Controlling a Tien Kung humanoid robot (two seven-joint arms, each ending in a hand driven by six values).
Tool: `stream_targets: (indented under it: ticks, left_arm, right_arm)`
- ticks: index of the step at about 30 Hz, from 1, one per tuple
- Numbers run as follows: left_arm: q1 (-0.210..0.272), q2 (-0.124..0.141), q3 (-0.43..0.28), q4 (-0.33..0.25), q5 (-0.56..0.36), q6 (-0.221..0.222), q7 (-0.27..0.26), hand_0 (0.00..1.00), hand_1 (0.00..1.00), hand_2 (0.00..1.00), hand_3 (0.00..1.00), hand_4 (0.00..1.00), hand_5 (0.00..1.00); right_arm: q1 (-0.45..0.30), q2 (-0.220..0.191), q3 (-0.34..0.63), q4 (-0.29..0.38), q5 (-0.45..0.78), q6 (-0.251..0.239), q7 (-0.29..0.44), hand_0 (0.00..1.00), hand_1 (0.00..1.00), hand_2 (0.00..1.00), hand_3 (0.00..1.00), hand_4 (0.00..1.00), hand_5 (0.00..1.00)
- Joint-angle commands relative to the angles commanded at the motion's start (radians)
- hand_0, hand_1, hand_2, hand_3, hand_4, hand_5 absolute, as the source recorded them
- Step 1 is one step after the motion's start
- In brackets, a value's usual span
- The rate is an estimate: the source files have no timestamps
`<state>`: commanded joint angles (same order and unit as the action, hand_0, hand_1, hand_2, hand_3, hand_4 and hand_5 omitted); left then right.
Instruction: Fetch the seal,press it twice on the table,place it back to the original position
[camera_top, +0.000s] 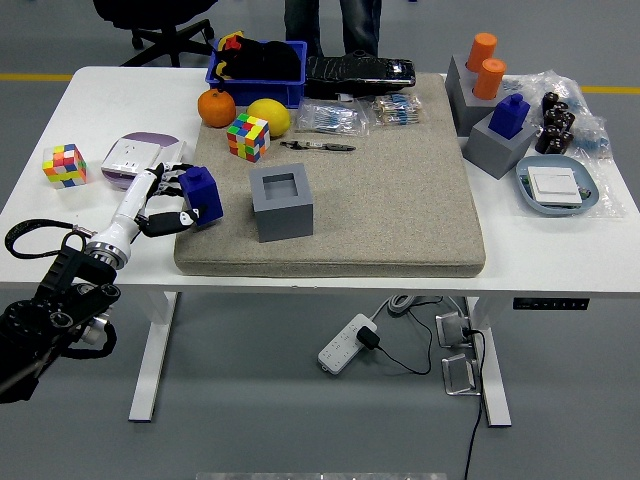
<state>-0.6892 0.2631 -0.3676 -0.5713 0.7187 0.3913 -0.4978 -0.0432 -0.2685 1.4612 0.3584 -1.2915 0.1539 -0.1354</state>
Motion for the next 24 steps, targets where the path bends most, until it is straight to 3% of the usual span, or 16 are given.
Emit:
stream_targets:
  ticks: [24]
  left_arm:
    - [-0.009, -0.036, 0.057, 0.027, -0.009, -0.001, 0.009, 0.636, 0.519, 0.434, 0.736, 0.696, 0.002]
  right_arm:
    - [0.007, 0.004, 0.000, 0.004, 0.003, 0.000, 0.000, 0.834, 0.731, 0.698, 0.717, 0.749, 0.516]
